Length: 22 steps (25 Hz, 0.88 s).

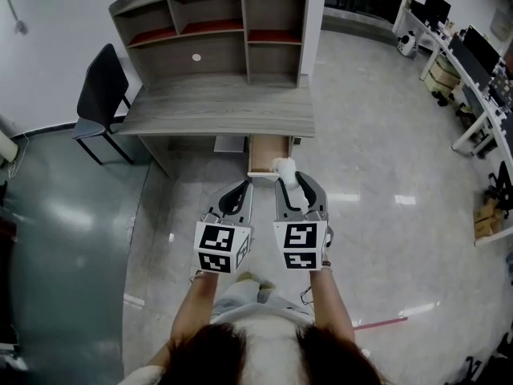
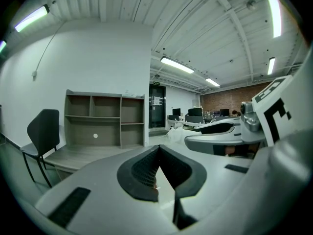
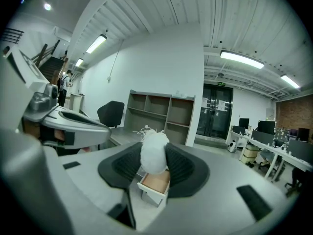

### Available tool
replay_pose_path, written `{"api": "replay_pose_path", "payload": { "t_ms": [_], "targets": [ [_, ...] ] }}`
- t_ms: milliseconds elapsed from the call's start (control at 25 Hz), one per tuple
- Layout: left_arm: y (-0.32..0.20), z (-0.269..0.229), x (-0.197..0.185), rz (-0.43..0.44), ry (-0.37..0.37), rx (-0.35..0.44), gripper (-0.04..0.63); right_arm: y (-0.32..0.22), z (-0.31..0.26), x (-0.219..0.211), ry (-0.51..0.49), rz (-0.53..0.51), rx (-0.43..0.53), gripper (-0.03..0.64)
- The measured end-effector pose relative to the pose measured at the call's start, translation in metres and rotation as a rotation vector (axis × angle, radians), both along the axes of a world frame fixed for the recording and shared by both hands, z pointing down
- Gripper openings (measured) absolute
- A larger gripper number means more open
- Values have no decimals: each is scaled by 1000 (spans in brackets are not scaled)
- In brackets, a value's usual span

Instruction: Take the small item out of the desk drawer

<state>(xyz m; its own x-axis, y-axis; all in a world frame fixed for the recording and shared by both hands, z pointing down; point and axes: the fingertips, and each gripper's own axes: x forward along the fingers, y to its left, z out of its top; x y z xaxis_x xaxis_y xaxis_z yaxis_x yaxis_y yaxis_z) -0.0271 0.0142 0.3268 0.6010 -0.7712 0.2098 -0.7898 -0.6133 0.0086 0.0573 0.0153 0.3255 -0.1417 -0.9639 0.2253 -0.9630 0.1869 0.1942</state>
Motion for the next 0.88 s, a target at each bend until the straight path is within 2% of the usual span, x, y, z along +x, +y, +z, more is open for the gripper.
{"api": "replay_pose_path", "payload": {
  "t_ms": [880],
  "targets": [
    [21, -30, -34, 85, 14, 29, 14, 34, -34, -32, 33, 61, 61, 164]
  ]
}}
